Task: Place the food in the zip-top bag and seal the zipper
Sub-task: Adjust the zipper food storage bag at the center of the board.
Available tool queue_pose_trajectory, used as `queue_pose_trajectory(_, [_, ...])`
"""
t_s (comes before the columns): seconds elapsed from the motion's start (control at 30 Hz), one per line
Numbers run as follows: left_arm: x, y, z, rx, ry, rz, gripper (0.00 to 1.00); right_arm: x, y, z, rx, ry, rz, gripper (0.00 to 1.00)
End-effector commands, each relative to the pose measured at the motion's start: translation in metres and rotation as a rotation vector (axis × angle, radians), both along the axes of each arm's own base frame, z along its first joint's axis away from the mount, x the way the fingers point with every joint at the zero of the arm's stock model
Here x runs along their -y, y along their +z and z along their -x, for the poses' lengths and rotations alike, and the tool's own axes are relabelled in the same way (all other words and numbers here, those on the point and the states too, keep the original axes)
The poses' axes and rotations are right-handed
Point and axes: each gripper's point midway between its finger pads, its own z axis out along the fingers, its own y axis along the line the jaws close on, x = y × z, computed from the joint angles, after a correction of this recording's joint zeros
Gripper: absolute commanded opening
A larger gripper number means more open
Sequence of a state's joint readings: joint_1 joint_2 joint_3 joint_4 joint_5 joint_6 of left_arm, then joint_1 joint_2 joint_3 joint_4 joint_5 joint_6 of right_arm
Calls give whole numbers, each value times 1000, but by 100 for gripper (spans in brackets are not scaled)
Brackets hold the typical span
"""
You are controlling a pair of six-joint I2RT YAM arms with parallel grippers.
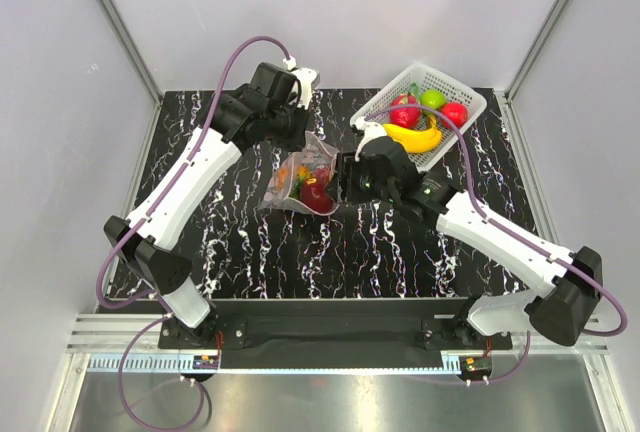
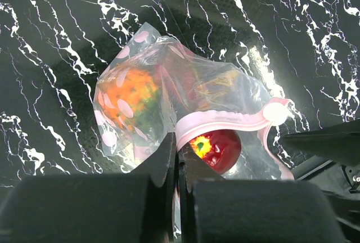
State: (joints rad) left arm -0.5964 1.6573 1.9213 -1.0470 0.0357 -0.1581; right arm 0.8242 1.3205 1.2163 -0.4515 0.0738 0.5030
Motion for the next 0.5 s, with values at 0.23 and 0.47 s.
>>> queue_pose_trajectory(0.23, [4, 36, 1, 88, -22, 88, 0, -6, 0, -2, -26, -33, 6, 26])
queue_pose_trajectory(0.47, [16, 50, 17, 59, -97, 151, 0, 9, 52, -4, 50, -65, 9, 0])
